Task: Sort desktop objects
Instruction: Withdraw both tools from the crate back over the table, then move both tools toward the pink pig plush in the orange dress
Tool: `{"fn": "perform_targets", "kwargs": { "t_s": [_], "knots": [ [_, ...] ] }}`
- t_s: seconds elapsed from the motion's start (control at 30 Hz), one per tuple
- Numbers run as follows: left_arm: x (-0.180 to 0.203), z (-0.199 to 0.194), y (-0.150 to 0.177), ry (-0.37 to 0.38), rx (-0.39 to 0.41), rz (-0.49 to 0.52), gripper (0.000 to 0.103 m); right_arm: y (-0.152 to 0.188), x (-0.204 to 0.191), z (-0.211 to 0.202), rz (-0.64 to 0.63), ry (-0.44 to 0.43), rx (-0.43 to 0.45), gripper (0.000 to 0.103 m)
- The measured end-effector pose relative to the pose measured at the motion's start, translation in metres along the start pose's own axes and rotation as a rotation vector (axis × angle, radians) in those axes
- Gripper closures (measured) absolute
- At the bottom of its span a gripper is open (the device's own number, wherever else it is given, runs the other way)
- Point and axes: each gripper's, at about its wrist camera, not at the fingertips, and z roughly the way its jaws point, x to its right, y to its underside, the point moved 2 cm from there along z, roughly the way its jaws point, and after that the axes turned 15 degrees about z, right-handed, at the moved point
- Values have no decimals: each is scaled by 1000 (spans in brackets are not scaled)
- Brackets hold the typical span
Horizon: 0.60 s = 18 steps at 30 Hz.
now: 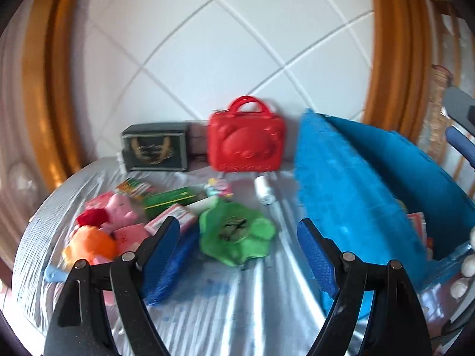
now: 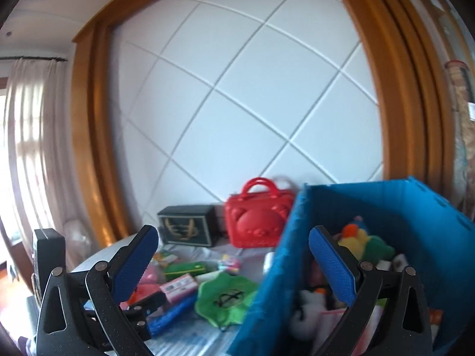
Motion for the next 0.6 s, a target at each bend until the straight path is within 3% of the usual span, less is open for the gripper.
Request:
{"fn": "perform_targets", "kwargs": {
  "t_s": [0.3, 0.43, 0.6],
  "knots": [
    [-137, 10, 76, -185, -143, -134, 22, 44, -53, 60, 3, -10, -136, 0],
    [-212, 17, 137, -274, -271, -223, 22, 72, -59, 91, 12, 45, -221, 0],
    [-278, 22, 204, -342, -405, -306, 22, 104, -50, 128, 30, 152, -314, 0]
  ]
}}
